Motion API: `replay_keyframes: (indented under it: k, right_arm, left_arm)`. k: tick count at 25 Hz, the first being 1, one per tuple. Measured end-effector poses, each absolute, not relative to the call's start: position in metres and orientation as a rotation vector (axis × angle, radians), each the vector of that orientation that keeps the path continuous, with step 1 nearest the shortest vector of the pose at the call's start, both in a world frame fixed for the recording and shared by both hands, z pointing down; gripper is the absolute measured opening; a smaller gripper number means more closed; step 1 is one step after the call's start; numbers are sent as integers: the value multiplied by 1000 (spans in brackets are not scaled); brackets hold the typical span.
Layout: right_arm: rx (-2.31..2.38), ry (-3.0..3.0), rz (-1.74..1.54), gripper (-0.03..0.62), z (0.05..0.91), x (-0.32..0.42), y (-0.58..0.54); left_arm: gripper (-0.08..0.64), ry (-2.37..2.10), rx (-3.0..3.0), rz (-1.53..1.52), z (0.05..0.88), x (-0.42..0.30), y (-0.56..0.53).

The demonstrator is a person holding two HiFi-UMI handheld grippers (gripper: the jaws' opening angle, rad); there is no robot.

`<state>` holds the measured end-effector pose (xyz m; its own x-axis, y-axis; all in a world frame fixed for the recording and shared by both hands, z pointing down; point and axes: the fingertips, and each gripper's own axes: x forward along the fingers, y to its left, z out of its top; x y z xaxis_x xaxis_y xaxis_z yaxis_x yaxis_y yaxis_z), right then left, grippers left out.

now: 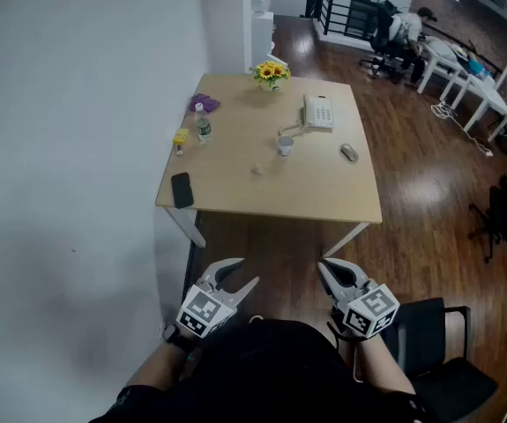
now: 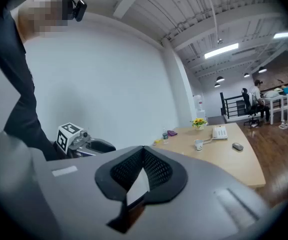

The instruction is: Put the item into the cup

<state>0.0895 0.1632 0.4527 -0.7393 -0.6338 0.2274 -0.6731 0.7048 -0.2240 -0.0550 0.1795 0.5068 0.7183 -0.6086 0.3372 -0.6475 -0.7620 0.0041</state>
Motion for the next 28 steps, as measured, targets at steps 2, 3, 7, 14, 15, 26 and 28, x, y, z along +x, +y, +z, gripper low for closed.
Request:
replay_keyframes:
  k: [2,3,7,14,15,26,28]
  right_arm:
    - [1076,-2774,439,8,454,84,157]
    - [1077,-2773,436,8,455,82,153]
    - [1088,-2761,426,8,456,75,141]
    - [1075,-2719,445,8,470,67,114]
    - [1073,-2714,447,8,472,67,107]
    - [930,-2725,442,8,501,65,-14]
    - [888,-2715,393,8,505,68,-45]
  left_arm:
    - [167,-1029,2801,470,504,-60,172]
    - [167,-1030,2802,465,503,-63,169]
    - [167,-1009,2819,467,505,-69,159]
    - [167,-1025,2788,470,515,-82,127]
    - [167,-1028,2785,468,515,-83,121]
    - [167,-1108,2690,491,538,-72,15]
    - [167,-1120,2667,493,539,-64,-12]
